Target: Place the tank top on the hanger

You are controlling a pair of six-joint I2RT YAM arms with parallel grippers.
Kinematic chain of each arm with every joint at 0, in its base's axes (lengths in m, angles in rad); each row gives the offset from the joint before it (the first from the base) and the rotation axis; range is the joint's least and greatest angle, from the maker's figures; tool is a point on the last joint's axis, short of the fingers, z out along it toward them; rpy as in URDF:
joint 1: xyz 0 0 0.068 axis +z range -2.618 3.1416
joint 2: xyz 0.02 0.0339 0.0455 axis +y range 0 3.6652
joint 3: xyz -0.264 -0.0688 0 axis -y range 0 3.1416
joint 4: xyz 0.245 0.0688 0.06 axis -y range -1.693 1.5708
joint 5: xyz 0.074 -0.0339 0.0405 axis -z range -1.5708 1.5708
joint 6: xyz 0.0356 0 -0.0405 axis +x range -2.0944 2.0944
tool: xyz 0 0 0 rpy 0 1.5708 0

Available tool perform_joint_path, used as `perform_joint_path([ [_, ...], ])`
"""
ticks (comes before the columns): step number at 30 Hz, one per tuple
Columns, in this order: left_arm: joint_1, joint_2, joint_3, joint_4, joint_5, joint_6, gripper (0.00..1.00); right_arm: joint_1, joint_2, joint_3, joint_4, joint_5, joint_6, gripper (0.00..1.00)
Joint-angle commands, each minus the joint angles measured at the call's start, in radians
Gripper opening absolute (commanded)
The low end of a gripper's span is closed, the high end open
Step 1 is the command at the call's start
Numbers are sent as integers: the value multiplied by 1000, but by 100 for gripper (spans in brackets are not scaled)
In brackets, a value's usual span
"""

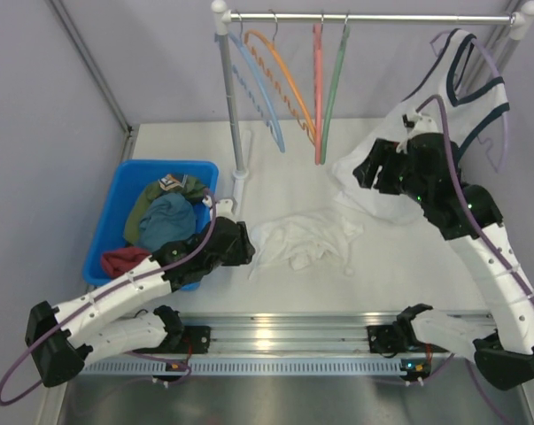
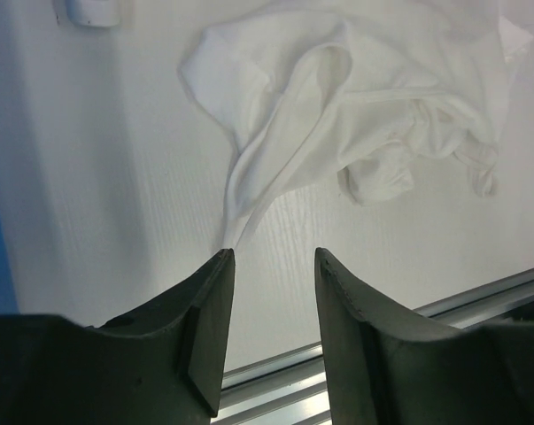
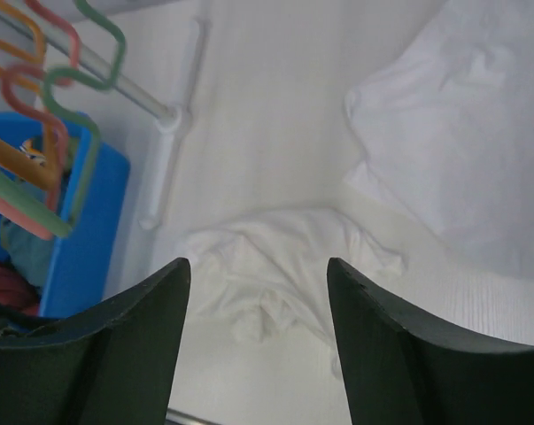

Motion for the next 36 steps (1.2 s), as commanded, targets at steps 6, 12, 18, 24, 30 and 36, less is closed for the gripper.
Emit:
perform_joint_path([
  [6,1,8,95,-11,-13,75,47,-8,215,504,57,113,-126,67],
  [12,1,-1,97,-19,-15,77,47,-13,382,708,147,115,-173,72],
  [18,-1,21,100,2,-12,79,47,-11,499,824,206,88,-204,74],
  [24,1,27,100,5,-16,85,47,-8,588,913,187,104,-224,74],
  [30,1,24,87,10,-18,80,47,16,612,923,170,122,-244,75],
  [36,1,22,80,10,-15,74,47,32,631,925,137,147,-261,75],
])
